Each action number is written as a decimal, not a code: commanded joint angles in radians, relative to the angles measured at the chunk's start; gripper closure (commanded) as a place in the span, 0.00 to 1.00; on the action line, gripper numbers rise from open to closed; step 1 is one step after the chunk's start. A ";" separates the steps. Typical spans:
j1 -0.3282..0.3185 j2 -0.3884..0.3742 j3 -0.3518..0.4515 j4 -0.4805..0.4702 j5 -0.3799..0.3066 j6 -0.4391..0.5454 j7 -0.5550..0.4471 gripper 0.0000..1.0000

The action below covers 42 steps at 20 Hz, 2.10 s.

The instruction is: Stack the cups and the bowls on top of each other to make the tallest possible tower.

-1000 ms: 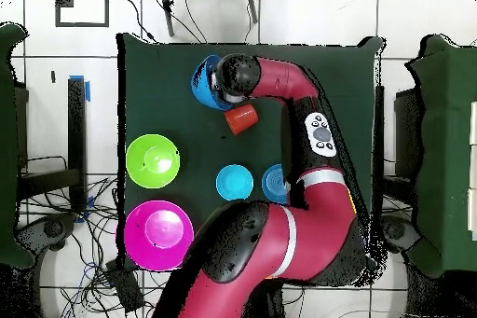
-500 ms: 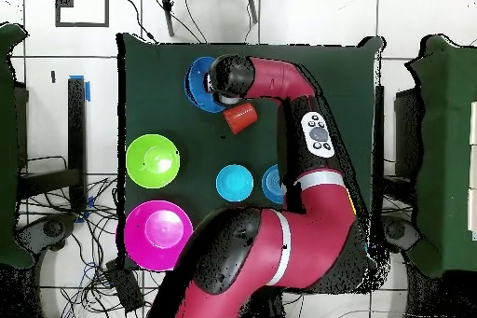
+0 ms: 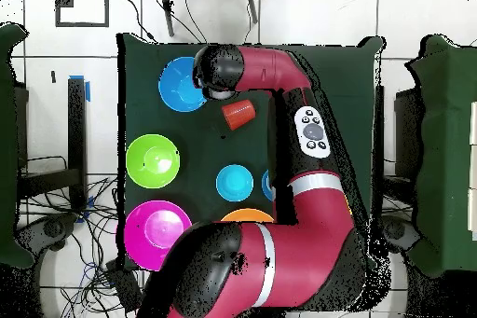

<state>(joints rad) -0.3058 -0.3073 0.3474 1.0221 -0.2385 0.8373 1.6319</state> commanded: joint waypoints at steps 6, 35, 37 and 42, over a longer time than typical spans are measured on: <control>0.024 -0.058 -0.035 0.041 0.024 0.162 0.065 0.00; -0.020 0.116 0.005 -0.147 0.036 0.170 -0.051 0.00; -0.026 0.124 0.007 -0.143 0.033 0.157 -0.061 0.00; -0.038 0.122 0.006 -0.116 0.026 0.130 -0.072 0.00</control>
<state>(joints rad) -0.3248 -0.2064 0.3174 0.8847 -0.1995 0.9211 1.6319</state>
